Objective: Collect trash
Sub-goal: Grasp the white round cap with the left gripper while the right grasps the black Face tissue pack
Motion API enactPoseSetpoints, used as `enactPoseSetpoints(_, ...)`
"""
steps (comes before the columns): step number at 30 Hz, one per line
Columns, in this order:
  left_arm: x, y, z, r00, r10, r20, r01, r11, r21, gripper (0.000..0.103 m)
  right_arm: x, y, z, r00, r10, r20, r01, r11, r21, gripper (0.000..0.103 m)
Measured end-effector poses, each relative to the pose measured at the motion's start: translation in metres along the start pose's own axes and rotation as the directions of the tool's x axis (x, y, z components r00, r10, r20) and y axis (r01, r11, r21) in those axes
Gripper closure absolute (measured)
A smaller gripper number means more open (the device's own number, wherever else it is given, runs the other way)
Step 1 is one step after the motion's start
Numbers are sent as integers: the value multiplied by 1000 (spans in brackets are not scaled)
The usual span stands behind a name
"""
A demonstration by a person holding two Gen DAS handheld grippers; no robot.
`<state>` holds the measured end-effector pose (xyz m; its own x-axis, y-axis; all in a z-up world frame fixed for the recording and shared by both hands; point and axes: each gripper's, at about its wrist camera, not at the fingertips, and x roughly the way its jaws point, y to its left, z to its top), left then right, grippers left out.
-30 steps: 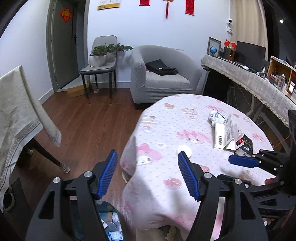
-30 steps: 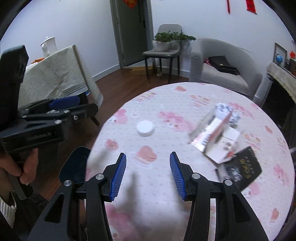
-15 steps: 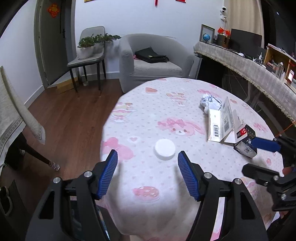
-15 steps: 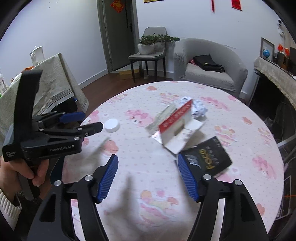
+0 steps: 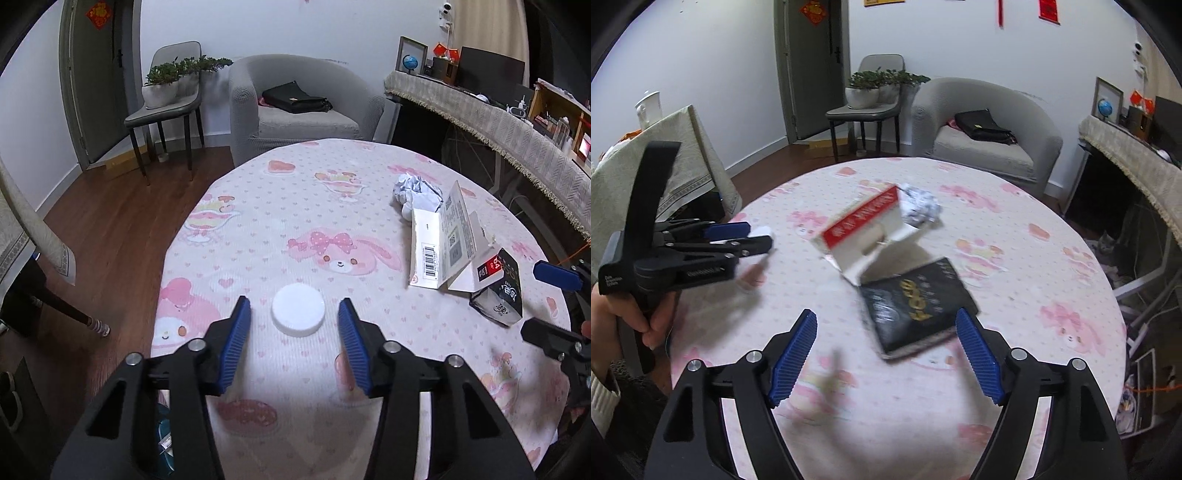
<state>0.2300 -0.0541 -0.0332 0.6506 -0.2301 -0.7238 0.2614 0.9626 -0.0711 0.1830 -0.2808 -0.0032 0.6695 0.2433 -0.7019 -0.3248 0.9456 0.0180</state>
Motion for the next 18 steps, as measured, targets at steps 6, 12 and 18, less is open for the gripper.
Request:
enactPoseSetpoints(6,4,-2,3,1000,9,5,-9,1000,4,70,9,-11,-5,999,22,-32,-23,999,-34,19)
enactPoseSetpoints(12,5,-6,2,1000,14,24,-14,1000,13,71,16,-18,-3,998,40,-43,-43,997,-67,15)
enactPoseSetpoints(18,4,-2,3,1000,-9,29,9,1000,-12,71,31,-20,0,995,43,-86,-51,994,-95,14)
